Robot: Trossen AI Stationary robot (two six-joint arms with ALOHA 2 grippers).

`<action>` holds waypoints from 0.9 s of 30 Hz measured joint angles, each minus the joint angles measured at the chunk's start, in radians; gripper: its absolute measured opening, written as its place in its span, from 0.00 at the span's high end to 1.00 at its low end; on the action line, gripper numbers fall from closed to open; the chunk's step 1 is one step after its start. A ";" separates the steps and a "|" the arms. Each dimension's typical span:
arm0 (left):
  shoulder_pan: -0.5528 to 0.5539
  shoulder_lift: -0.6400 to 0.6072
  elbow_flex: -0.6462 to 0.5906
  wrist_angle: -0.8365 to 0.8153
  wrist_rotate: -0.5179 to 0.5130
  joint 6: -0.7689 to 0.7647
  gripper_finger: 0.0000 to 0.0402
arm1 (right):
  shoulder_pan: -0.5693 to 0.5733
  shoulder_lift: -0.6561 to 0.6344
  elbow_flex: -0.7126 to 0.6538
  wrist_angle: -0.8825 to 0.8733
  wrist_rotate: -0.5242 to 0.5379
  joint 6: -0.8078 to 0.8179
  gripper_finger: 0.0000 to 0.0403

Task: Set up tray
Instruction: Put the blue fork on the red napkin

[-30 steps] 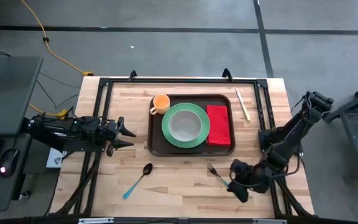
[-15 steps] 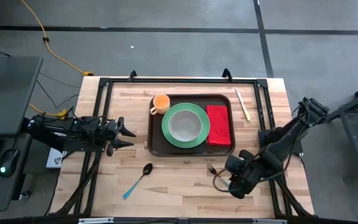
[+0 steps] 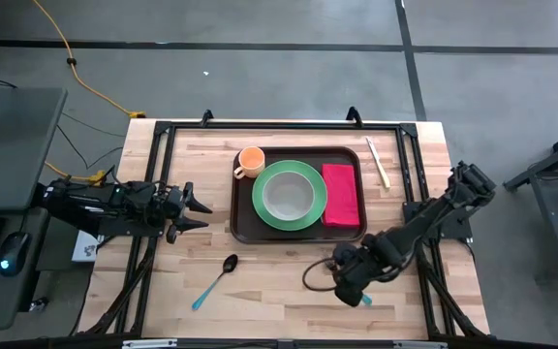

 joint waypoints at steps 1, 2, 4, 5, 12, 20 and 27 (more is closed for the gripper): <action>0.000 0.000 0.000 0.000 0.000 0.000 0.43 | -0.007 0.000 -0.007 0.000 -0.011 0.010 0.73; 0.000 0.000 0.000 0.000 0.000 0.000 0.43 | -0.014 0.000 -0.013 0.000 -0.015 0.017 0.73; 0.000 0.000 0.000 0.000 0.000 0.000 0.43 | -0.024 0.000 -0.020 0.005 -0.012 0.032 0.73; 0.000 0.000 0.000 0.000 0.000 0.000 0.43 | -0.027 0.000 -0.020 0.008 -0.006 0.033 0.73; 0.000 0.000 0.000 0.000 0.000 -0.033 0.43 | -0.045 0.000 -0.020 0.060 0.036 -0.006 0.73; 0.000 0.000 0.000 0.000 0.001 -0.056 0.43 | -0.044 0.000 -0.020 0.083 0.033 -0.096 0.73; 0.000 0.000 0.000 -0.001 0.001 -0.056 0.43 | -0.052 0.000 -0.020 0.081 0.019 -0.095 0.73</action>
